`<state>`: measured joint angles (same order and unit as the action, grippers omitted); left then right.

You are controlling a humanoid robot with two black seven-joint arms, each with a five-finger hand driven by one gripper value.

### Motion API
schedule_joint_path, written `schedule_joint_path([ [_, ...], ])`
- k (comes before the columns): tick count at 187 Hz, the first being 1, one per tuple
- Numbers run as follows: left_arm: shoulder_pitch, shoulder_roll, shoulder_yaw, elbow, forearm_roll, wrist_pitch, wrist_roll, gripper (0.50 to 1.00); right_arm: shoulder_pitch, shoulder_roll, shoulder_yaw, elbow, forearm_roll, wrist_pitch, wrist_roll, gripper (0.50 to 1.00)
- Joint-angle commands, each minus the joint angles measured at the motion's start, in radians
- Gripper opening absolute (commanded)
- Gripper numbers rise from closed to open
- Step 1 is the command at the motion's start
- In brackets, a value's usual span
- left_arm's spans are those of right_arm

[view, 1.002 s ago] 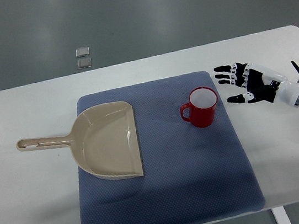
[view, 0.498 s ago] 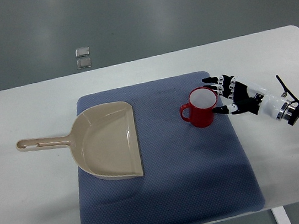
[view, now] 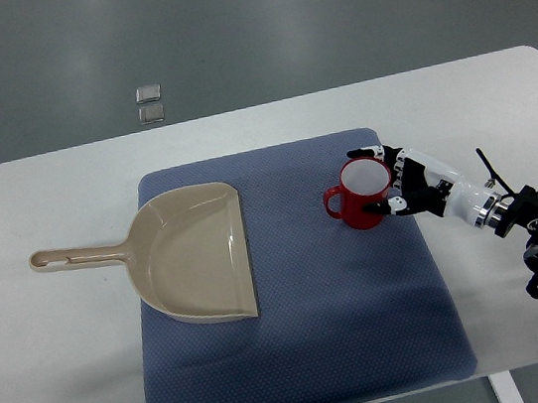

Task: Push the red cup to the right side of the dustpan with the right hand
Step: 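Move the right hand against the red mug's side farthest from the dustpan, then push the red mug with the right hand toward the dustpan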

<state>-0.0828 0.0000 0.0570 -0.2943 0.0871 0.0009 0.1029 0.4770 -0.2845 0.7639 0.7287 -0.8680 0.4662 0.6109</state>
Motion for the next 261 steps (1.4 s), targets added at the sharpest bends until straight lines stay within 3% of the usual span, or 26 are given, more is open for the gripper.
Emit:
schedule_joint_path([
  [1, 0.000, 0.000, 0.001, 0.000, 0.000, -0.001, 0.000, 1.000, 0.000, 0.013, 0.000, -0.005, 0.000, -0.001, 0.000, 0.932],
  [135, 0.000, 0.000, 0.001, 0.000, 0.000, 0.001, 0.000, 1.000, 0.006, 0.062, -0.021, -0.017, 0.000, -0.049, 0.000, 0.932],
  [261, 0.000, 0.000, 0.001, -0.002, 0.000, -0.001, 0.000, 1.000, 0.034, 0.174, -0.075, -0.046, -0.002, -0.187, 0.000, 0.930],
])
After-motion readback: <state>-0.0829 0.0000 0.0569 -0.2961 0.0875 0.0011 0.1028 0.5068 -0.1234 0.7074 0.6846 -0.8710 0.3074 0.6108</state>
